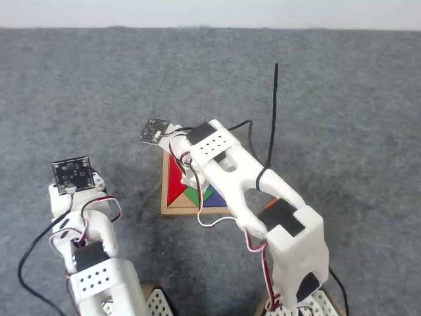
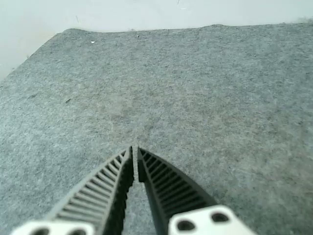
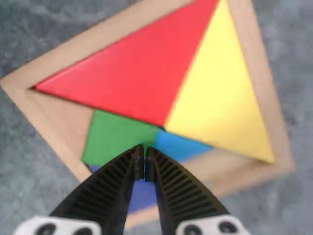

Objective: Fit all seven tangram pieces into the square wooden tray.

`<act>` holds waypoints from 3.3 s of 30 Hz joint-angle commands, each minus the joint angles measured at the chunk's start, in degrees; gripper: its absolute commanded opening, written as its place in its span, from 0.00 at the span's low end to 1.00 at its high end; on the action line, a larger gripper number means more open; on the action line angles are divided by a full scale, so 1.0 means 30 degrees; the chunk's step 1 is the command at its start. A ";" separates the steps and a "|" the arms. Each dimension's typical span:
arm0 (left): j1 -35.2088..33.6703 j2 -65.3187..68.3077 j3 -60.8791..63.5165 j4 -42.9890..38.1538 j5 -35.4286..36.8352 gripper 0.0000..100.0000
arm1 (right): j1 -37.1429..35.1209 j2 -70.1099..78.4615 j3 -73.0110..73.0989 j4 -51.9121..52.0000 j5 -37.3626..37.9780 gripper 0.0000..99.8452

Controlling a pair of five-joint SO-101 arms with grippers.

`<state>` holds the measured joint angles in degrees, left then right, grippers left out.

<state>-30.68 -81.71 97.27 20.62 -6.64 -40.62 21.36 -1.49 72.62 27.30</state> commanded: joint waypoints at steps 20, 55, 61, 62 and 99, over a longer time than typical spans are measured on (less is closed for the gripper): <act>0.0147 -0.0322 -0.0630 -0.0527 0.0147 0.02 | 0.7165 -1.4637 1.1927 0.2271 0.1201 0.17; 0.0176 -0.0322 -0.0630 -0.0527 0.0147 0.02 | 0.8571 -0.7136 1.2484 -0.3648 -1.7788 0.23; 0.0176 -0.0322 -0.0630 -0.0527 0.0147 0.02 | 0.8747 -0.7136 1.2454 -0.2359 -1.7758 0.23; 0.0176 -0.0322 -0.0630 -0.0527 0.0147 0.02 | 0.8747 -0.7136 1.2484 -0.2300 -1.7788 0.23; 0.0117 -0.0322 -0.0630 -0.0498 0.0147 0.02 | 1.0066 -0.7311 0.4425 0.0659 0.8000 0.04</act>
<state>-30.68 -81.71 97.27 20.62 -6.64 -10.20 0.35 15.21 74.20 34.86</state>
